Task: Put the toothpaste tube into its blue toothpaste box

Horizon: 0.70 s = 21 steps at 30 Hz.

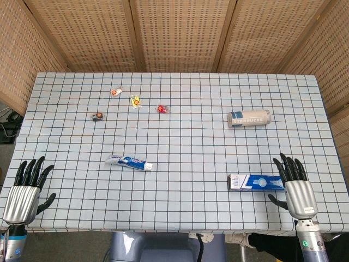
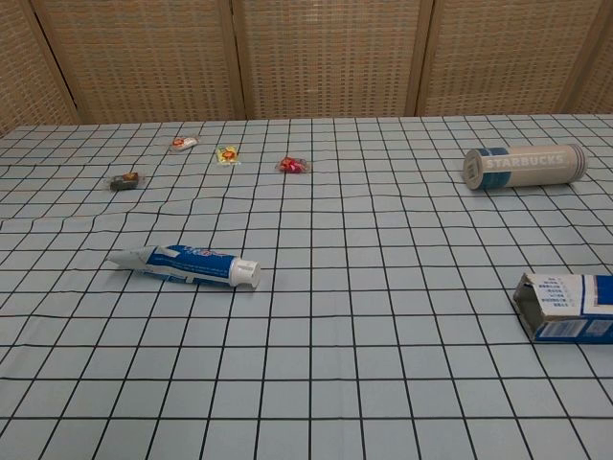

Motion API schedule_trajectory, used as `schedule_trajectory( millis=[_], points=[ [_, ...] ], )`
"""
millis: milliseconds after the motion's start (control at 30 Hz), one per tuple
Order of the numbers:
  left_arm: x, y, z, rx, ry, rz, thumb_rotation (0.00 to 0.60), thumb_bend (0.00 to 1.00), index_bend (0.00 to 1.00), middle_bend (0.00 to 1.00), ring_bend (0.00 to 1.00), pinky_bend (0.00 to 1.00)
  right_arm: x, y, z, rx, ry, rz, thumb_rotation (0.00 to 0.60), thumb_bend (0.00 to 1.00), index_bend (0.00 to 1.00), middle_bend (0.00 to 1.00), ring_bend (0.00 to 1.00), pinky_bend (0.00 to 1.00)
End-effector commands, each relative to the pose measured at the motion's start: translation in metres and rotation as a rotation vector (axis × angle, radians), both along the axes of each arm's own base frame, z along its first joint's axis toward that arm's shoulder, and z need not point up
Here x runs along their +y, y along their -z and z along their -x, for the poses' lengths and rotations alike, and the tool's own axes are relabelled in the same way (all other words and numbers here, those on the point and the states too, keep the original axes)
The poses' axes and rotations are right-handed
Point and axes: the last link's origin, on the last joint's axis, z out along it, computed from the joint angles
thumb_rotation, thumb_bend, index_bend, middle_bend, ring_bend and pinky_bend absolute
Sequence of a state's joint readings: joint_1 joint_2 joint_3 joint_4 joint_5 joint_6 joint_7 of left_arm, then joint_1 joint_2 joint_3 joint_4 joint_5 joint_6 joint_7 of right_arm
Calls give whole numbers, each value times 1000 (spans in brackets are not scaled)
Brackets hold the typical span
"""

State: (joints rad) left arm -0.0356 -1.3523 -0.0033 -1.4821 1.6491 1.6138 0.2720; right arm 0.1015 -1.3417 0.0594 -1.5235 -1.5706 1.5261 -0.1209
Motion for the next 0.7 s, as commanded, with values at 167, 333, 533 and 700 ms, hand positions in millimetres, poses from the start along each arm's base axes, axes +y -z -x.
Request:
schedule_trajectory(
  millis=[167, 333, 533, 700],
  points=[
    [-2, 0, -2, -2, 7, -3, 600, 238, 158, 0, 0, 0, 2, 0, -2, 0, -8, -3, 600, 156, 71, 0, 0, 20],
    [-1, -1, -3, -6, 7, -2, 600, 239, 158, 0, 0, 0, 3, -1, -6, -10, -24, -4, 600, 156, 71, 0, 0, 20],
    [1, 0, 0, -12, -5, 8, 600, 242, 159, 0, 0, 0, 2, 1, -5, -1, -15, -8, 600, 155, 72, 0, 0, 20],
    [3, 0, -2, -12, -7, 13, 600, 245, 159, 0, 0, 10, 1, 1, -4, -1, -12, -6, 600, 156, 72, 0, 0, 20]
  ],
)
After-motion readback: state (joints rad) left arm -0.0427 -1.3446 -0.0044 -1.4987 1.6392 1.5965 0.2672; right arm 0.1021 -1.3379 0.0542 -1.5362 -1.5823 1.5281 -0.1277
